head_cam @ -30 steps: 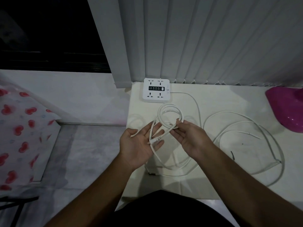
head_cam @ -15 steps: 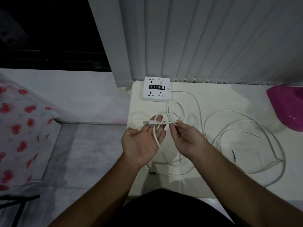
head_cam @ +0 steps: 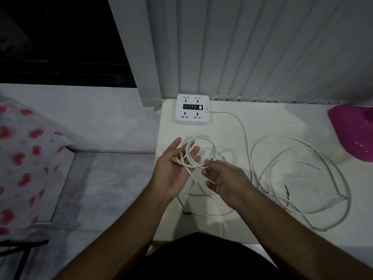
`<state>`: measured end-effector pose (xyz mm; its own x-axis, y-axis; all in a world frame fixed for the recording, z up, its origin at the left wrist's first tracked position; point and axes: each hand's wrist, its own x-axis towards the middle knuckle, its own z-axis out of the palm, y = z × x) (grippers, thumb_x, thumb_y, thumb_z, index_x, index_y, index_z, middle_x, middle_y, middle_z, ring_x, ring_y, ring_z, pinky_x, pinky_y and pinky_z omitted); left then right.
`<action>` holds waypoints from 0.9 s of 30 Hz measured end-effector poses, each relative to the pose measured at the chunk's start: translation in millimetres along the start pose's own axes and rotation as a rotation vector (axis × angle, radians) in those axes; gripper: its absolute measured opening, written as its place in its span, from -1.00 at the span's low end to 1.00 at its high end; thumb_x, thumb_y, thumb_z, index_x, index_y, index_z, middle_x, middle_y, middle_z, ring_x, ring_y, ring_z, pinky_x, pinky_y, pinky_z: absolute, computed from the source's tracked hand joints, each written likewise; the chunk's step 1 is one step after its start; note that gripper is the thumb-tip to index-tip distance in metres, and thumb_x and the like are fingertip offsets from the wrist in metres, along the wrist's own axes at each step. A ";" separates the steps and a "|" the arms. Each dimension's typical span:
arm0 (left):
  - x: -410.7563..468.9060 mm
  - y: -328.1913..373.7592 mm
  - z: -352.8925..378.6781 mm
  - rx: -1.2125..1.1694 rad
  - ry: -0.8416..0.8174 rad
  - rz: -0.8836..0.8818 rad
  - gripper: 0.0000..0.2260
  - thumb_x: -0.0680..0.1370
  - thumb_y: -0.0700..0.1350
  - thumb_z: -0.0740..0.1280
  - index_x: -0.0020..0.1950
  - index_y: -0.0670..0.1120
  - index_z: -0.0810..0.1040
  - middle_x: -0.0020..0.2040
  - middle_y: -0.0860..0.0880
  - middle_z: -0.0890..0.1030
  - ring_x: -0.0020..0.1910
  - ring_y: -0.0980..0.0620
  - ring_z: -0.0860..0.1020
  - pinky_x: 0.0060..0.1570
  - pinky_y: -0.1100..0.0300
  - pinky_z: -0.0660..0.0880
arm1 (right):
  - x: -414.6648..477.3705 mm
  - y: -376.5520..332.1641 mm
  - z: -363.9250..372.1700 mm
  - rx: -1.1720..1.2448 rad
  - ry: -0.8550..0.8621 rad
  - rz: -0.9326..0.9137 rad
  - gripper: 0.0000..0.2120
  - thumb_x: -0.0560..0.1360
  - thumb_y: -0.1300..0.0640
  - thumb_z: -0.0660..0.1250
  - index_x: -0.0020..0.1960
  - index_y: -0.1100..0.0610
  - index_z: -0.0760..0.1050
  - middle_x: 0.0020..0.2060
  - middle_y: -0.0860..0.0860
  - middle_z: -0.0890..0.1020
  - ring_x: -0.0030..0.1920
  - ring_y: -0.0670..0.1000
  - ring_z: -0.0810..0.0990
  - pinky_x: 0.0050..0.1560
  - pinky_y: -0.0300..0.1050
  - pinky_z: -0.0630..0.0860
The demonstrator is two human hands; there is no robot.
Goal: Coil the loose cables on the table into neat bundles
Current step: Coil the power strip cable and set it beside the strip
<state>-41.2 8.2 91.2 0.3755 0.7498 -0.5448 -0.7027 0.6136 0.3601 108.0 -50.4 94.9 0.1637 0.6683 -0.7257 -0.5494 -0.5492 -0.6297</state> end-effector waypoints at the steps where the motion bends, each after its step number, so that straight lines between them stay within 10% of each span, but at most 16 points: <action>1: 0.6 1.1 -0.7 0.047 0.007 -0.013 -0.62 0.61 -0.23 0.26 0.45 -0.14 0.44 0.15 -0.25 0.68 0.11 -0.19 0.69 0.09 -0.10 0.63 | -0.2 0.7 0.1 -0.004 0.004 0.006 -0.81 0.41 0.19 0.54 -0.01 0.17 0.64 -0.21 0.09 0.73 -0.23 0.01 0.72 -0.37 -0.16 0.56; 8: 2.8 1.3 -1.7 0.185 0.029 -0.036 -0.94 0.64 -0.19 0.26 0.08 -0.06 0.47 -0.37 -0.06 0.42 -0.44 0.02 0.42 -0.21 0.05 0.54 | -5.8 -7.9 -5.8 -0.258 -0.062 -0.029 -0.87 0.36 0.09 0.57 -0.13 0.07 0.69 -0.17 0.09 0.74 -0.22 0.03 0.72 -0.34 -0.14 0.57; 16: 5.5 15.4 2.2 0.360 -0.058 -0.166 -0.89 0.62 -0.20 0.26 0.11 -0.03 0.41 -0.37 -0.02 0.38 -0.48 0.06 0.33 -0.42 0.19 0.34 | -0.6 -42.8 -7.3 -0.569 -0.222 -0.206 -0.87 0.53 0.05 0.43 -0.02 0.10 0.64 -0.26 0.06 0.69 -0.46 0.00 0.52 -0.50 -0.18 0.40; 22: 6.7 14.9 -0.4 0.407 -0.127 -0.059 -0.76 0.63 -0.08 0.32 0.28 -0.06 0.51 -0.05 -0.07 0.70 0.00 -0.02 0.69 0.07 0.08 0.55 | 0.2 -38.0 -2.4 -0.224 -0.164 -0.126 -0.87 0.59 0.13 0.38 -0.09 0.18 0.59 -0.28 0.05 0.66 -0.46 -0.06 0.52 -0.46 -0.23 0.47; 27: 2.2 8.0 -3.0 0.421 -0.110 -0.110 -0.69 0.68 0.06 0.22 0.23 -0.12 0.59 -0.21 0.01 0.61 -0.10 0.04 0.64 0.14 0.09 0.56 | -1.7 -26.8 0.0 -0.009 -0.076 -0.104 -0.92 0.56 0.16 0.42 -0.04 0.18 0.60 -0.23 0.10 0.70 -0.43 -0.05 0.57 -0.41 -0.24 0.55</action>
<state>-47.8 14.0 90.6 0.5120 0.6824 -0.5217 -0.3560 0.7213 0.5941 122.4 -36.9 112.9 0.1569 0.7579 -0.6332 -0.5251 -0.4790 -0.7034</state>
